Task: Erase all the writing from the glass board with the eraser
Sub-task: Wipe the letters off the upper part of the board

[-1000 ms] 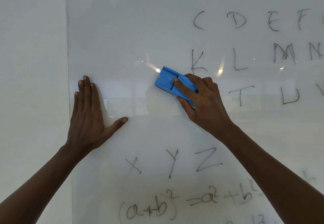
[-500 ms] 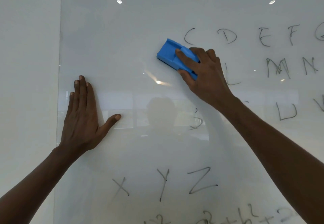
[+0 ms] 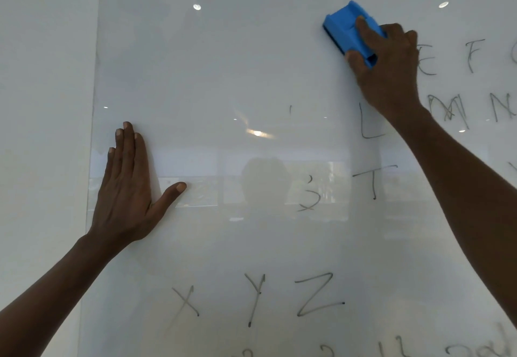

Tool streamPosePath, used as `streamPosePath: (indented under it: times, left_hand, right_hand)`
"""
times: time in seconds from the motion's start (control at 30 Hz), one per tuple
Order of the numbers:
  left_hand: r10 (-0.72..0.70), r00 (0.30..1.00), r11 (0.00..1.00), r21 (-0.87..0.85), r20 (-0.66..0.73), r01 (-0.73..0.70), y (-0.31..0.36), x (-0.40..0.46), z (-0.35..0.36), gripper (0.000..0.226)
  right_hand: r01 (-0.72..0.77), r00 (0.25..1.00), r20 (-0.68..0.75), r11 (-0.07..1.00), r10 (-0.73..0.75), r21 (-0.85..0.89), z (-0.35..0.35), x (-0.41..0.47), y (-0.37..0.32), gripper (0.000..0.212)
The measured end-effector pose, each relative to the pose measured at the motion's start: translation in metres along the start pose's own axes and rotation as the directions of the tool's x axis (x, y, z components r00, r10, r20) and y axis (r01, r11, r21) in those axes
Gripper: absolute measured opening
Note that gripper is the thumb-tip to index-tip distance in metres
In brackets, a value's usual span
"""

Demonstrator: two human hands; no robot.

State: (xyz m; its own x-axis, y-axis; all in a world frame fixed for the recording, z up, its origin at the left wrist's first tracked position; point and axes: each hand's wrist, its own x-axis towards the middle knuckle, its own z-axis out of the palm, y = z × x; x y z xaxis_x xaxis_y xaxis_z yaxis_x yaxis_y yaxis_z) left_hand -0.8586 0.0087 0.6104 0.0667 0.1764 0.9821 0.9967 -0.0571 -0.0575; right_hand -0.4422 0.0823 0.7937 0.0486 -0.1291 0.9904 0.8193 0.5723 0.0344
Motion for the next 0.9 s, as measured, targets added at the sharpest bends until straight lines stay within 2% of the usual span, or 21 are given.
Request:
streamPosePath:
  times: [0.17,0.33,0.6,0.9]
  left_hand:
    - [-0.004,1.000,1.000,-0.005,-0.001,0.004,0.002,0.001,0.000,0.112]
    - [-0.004,1.000,1.000,-0.004,-0.011,0.004,0.002,0.001,0.000,0.111]
    - [0.016,1.000,1.000,-0.014,-0.024,-0.016,0.001,0.001,0.001,0.110]
    - [0.017,1.000,0.999,-0.036,-0.023,-0.018,0.002,-0.004,0.002,0.106]
  right_hand:
    - [-0.141,0.989,-0.055,0.989,0.139,-0.043,-0.010,-0.001,0.033,0.054]
    - [-0.213,0.972,-0.099,0.977,0.213,0.014,-0.003,-0.007,0.021,0.052]
    - [0.032,0.999,-0.015,0.999,-0.032,0.005,0.027,-0.068,-0.082,0.049]
    - [0.248,0.958,0.123,0.964,-0.259,0.096,0.026,-0.174,-0.140,0.048]
